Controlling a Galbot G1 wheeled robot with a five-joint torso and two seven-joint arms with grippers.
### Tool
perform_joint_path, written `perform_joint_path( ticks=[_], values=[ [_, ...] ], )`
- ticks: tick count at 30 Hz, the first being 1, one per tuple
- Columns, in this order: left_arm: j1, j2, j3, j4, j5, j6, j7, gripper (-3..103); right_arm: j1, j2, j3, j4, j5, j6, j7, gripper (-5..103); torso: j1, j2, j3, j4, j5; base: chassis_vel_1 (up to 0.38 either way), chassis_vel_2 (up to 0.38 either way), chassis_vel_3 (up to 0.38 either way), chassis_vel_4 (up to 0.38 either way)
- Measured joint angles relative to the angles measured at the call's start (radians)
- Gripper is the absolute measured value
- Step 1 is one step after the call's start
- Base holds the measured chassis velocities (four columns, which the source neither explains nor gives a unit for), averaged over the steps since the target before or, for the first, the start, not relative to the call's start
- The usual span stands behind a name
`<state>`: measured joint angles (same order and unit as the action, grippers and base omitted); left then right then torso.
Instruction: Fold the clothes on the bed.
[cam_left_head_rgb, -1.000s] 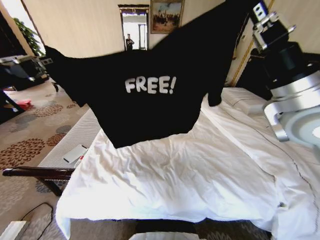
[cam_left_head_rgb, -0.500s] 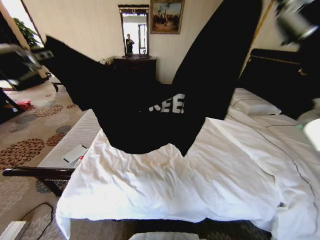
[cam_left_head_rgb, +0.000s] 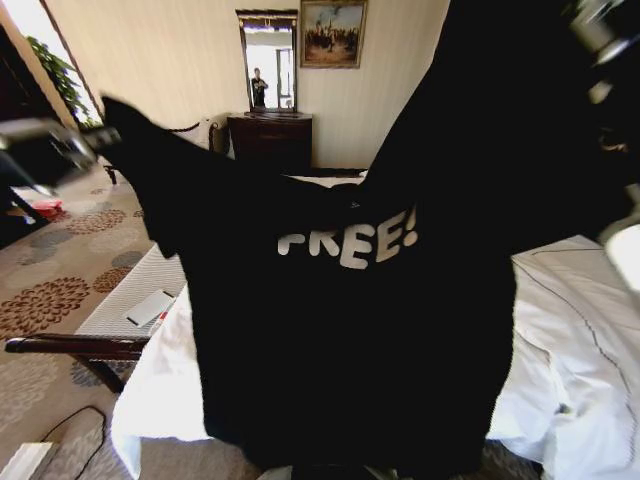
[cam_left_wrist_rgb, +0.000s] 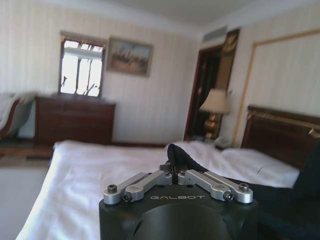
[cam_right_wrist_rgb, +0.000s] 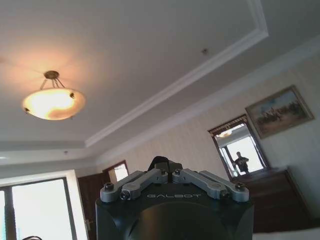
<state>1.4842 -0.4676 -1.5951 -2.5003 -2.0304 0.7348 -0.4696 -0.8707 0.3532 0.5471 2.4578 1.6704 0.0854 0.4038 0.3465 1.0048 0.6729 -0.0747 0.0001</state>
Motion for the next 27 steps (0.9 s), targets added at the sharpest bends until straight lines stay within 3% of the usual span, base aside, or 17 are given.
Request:
perform_joint_path(
  ticks=[1, 3, 4, 7, 8, 12, 16, 20, 21, 25, 27],
  values=[
    [-0.006, -0.022, 0.135, 0.001, 0.109, 0.001, 0.003, 0, 0.002, 0.036, -0.101, -0.042, -0.07, -0.004, 0.004, 0, 0.0, 0.0, 0.0, -0.0005, -0.0009, 0.0, 0.0, 0.0, 0.0],
    [-0.021, -0.039, 0.297, 0.003, 0.238, 0.002, 0.004, 0, 0.022, 0.085, -0.25, -0.114, -0.157, -0.009, 0.002, 0, 0.0, 0.0, 0.0, -0.0007, -0.0005, 0.0, 0.0, 0.0, 0.0],
    [-0.021, -0.039, 0.297, 0.003, 0.238, 0.002, 0.004, 0, 0.022, 0.085, -0.25, -0.114, -0.157, -0.009, 0.002, 0, 0.0, 0.0, 0.0, -0.0007, -0.0005, 0.0, 0.0, 0.0, 0.0],
    [-0.048, -0.043, 0.513, 0.077, 0.418, 0.002, 0.021, 0, 0.068, 0.151, -0.442, -0.252, -0.258, -0.009, -0.028, 0, 0.0, 0.0, 0.0, -0.0007, 0.0004, 0.0, 0.0, 0.0, 0.0],
    [-0.048, -0.043, 0.513, 0.077, 0.418, 0.002, 0.021, 0, 0.068, 0.151, -0.442, -0.252, -0.258, -0.009, -0.028, 0, 0.0, 0.0, 0.0, -0.0007, 0.0004, 0.0, 0.0, 0.0, 0.0],
    [-0.107, -0.046, 0.685, 0.207, 0.567, -0.009, 0.05, 0, 0.092, 0.224, -0.534, -0.421, -0.333, 0.021, -0.088, 0, 0.0, 0.0, 0.0, -0.0005, -0.0004, 0.0, 0.0, 0.0, 0.0],
    [-0.16, -0.055, 0.753, 0.276, 0.621, -0.02, 0.066, 0, 0.107, 0.252, -0.559, -0.502, -0.358, 0.045, -0.119, 0, 0.0, 0.0, 0.0, -0.0004, -0.0005, 0.0, 0.0, 0.0, 0.0],
    [-0.297, -0.09, 0.901, 0.396, 0.691, -0.039, 0.083, 0, 0.132, 0.313, -0.587, -0.618, -0.406, 0.074, -0.142, 0, 0.0, 0.0, 0.0, -0.0006, 0.0, 0.0, 0.0, 0.0, 0.0],
    [-0.297, -0.09, 0.901, 0.396, 0.691, -0.039, 0.083, 0, 0.132, 0.313, -0.587, -0.618, -0.406, 0.074, -0.142, 0, 0.0, 0.0, 0.0, -0.0006, 0.0, 0.0, 0.0, 0.0, 0.0],
    [-0.43, -0.138, 1.055, 0.495, 0.727, -0.044, 0.083, 0, 0.096, 0.377, -0.549, -0.666, -0.444, 0.076, -0.141, 0, 0.0, 0.0, 0.0, -0.0004, -0.0006, 0.0, 0.0, 0.0, 0.0],
    [-0.456, -0.15, 1.083, 0.514, 0.734, -0.044, 0.084, 0, 0.078, 0.392, -0.534, -0.671, -0.457, 0.078, -0.14, 0, 0.0, 0.0, 0.0, -0.0007, -0.0002, 0.0, 0.0, 0.0, 0.0]
  ],
)
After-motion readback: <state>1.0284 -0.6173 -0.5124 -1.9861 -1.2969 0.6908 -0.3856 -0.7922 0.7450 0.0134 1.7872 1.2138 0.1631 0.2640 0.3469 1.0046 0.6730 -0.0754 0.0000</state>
